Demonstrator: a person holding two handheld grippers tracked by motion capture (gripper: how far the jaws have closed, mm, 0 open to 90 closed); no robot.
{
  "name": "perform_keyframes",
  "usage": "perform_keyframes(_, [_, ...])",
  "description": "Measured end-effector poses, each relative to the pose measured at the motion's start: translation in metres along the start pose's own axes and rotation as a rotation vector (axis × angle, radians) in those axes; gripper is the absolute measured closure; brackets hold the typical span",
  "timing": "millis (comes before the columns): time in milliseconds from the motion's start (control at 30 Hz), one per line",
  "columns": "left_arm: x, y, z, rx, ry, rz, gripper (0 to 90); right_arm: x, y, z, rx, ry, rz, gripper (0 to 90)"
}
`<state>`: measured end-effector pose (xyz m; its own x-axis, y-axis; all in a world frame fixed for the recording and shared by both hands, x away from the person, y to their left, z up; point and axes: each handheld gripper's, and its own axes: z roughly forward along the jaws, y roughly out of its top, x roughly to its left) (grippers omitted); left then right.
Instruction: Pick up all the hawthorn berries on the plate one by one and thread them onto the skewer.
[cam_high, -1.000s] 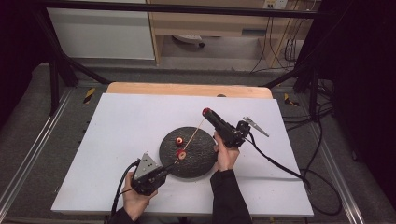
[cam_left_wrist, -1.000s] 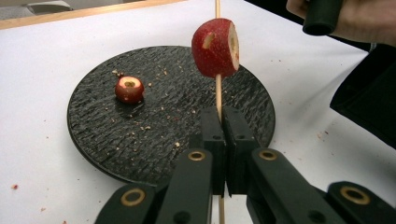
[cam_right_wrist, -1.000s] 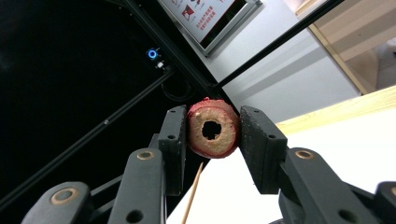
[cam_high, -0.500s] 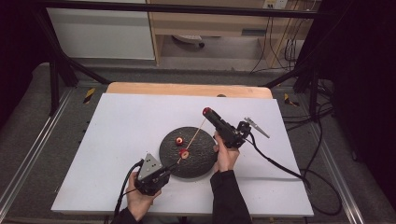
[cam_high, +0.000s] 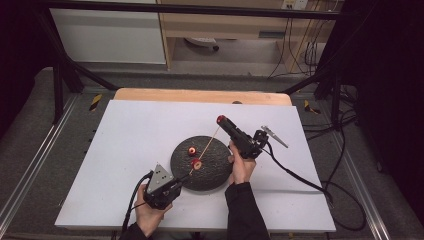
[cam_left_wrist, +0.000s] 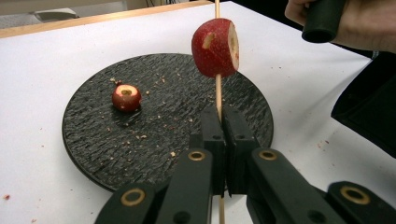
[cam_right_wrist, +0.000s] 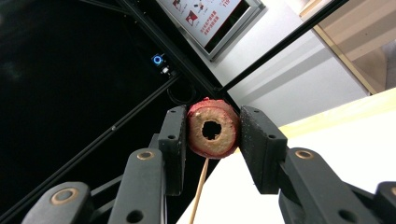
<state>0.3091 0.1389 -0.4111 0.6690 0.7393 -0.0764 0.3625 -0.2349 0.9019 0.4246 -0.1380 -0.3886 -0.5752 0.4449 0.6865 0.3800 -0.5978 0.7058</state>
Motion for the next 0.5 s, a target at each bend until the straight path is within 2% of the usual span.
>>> perform_keyframes(500, [-0.008,0.012,0.015,-0.044,0.01,-0.066,88.2,0.0,-0.008,0.0,0.004,0.014,0.03,63.1])
